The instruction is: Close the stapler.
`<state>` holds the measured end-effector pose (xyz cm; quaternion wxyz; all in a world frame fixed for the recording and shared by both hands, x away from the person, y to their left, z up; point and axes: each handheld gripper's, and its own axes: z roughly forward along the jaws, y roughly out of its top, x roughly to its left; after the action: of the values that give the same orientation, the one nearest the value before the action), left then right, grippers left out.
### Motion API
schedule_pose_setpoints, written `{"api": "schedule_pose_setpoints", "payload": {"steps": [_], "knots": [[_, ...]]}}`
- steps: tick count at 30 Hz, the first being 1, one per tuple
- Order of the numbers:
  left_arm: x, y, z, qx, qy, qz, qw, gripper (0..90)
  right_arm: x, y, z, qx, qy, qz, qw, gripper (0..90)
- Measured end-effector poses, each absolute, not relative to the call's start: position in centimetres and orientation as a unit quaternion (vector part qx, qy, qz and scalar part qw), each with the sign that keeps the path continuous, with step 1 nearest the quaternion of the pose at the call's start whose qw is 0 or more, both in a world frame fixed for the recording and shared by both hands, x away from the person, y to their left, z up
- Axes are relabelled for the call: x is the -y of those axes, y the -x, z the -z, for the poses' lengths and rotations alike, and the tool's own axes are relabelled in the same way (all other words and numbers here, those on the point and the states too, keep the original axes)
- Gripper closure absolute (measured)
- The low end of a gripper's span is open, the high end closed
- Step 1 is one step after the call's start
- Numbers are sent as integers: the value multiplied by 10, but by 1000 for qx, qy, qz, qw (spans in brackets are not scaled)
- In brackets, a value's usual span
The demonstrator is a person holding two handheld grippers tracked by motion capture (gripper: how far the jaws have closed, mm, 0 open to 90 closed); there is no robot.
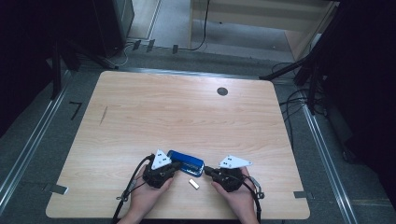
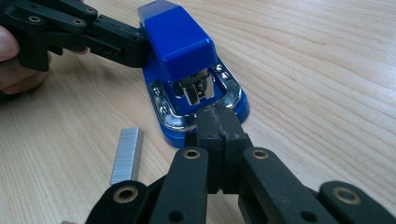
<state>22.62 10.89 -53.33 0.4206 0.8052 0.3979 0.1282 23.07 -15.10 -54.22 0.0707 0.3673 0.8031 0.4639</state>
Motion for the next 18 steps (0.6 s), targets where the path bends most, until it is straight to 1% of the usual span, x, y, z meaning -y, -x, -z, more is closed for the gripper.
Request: {"api": "schedule_pose_setpoints", "payload": {"steps": [4, 10, 18], "knots": [[-109, -226, 533, -398, -805, -128, 420, 900, 150, -230, 542, -804, -365, -463, 72, 890], [-107, -224, 533, -394, -808, -140, 415, 900, 148, -229, 541, -801, -368, -465, 77, 900], [-107, -224, 533, -394, -808, -140, 415, 900, 148, -228, 540, -802, -360, -469, 83, 900]]}}
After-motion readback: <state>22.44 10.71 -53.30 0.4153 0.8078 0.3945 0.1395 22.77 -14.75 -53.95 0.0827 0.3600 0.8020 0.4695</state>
